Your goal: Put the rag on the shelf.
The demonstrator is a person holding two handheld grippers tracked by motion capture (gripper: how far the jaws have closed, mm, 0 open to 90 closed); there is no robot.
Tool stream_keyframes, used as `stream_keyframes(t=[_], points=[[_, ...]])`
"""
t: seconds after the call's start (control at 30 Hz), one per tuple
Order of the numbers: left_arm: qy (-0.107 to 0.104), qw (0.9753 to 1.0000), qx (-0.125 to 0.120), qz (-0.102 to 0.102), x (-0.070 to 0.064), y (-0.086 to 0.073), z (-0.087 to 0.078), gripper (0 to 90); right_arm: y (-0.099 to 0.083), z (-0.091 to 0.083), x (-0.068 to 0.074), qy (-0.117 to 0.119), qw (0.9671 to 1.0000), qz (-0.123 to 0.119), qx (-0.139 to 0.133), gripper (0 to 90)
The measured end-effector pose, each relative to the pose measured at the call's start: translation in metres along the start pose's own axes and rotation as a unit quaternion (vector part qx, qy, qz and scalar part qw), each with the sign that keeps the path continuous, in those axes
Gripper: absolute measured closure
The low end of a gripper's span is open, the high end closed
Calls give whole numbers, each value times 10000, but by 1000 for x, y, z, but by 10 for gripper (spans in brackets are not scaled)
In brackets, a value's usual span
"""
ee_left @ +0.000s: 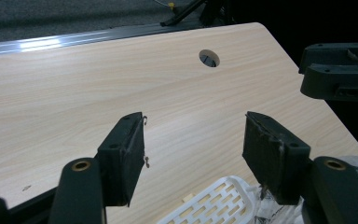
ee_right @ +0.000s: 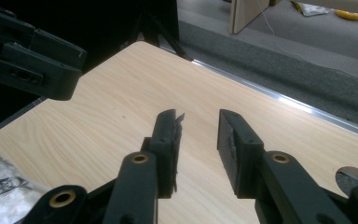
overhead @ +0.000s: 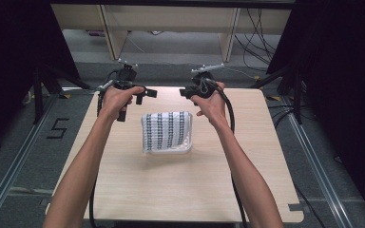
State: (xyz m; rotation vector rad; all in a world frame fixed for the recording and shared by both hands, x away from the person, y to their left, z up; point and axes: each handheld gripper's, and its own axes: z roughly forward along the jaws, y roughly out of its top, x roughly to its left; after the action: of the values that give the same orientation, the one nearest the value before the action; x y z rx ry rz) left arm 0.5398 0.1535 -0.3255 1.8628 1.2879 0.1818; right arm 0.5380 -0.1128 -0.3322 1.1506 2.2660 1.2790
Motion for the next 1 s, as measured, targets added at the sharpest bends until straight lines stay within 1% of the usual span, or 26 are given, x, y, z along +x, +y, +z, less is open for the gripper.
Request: stream_keyframes(t=[0.03,0.07,0.13,0.17,0.2,0.27,0.3,0.33,0.4,0.43,0.47,0.5,0.57,0.6,0.67,0.7,0.73,0.77,0.8,0.83,0.87,0.9,0.93,0.97,1.0], points=[[11,10000,-7,10,0,-1,-2,358,0,-1,0,-9,10000,-14,14,668],[18,10000,-59,-30,0,-1,-2,348,0,-1,0,23,10000,-13,15,660],[-17,10000,-60,-9,1,-3,-5,348,-1,-3,0,20,10000,15,32,648],[-17,10000,-72,-2,2,-4,-7,348,-1,-4,0,24,10000,-15,21,639],[-6,9999,-128,-17,3,-5,-8,348,-1,-4,0,51,10000,26,-14,633],[-49,9998,-172,-44,5,-7,-12,340,-1,-7,-1,7,10000,-21,-18,620],[-56,9998,-195,-28,5,-9,-14,333,-2,-8,-1,25,10000,26,8,609],[-93,9997,-203,-35,6,-10,-15,326,-2,-9,-2,38,10000,-14,1,595],[-155,9996,-238,-55,8,-14,-19,314,-4,-11,-3,25,10000,4,25,577],[-181,9996,-227,-48,9,-15,-21,314,-5,-12,-4,1,10000,-45,20,566],[-182,9994,-277,-55,9,-17,-22,313,-6,-13,-4,-1,10000,21,35,563],[-189,9994,-274,-58,10,-18,-24,313,-6,-14,-5,52,10000,51,-23,556],[-213,9992,-323,-64,10,-21,-26,311,-7,-17,-7,48,10000,62,-26,535],[-179,9994,-289,31,10,-22,-28,311,-8,-18,-8,50,9999,122,-27,525],[-18,9995,-227,225,9,-24,-31,307,-9,-20,-9,48,10000,30,-37,512],[32,9993,-236,299,7,-26,-33,305,-10,-22,-9,37,10000,77,-34,508],[0,9991,-276,323,6,-27,-35,304,-11,-23,-9,34,10000,42,-52,498],[-82,9990,-306,306,5,-29,-36,304,-11,-26,-9,8,10000,62,-7,492],[-149,9988,-311,340,4,-31,-37,304,-12,-27,-9,39,10000,43,-55,490],[-148,9987,-332,357,1,-33,-38,304,-13,-29,-8,55,10000,32,-64,485],[-122,9985,-305,446,1,-35,-40,304,-13,-31,-8,77,9999,43,-95,479],[-112,9984,-331,436,-1,-38,-41,304,-14,-34,-7,86,9999,50,-109,472],[-101,9983,-280,511,0,-40,-43,304,-16,-35,-6,113,9998,28,-146,465],[-112,9981,-308,520,-1,-42,-44,302,-17,-37,-6,107,9998,-58,-141,458],[-116,9980,-330,524,-1,-44,-45,303,-18,-40,-4,120,9998,15,-125,454]])
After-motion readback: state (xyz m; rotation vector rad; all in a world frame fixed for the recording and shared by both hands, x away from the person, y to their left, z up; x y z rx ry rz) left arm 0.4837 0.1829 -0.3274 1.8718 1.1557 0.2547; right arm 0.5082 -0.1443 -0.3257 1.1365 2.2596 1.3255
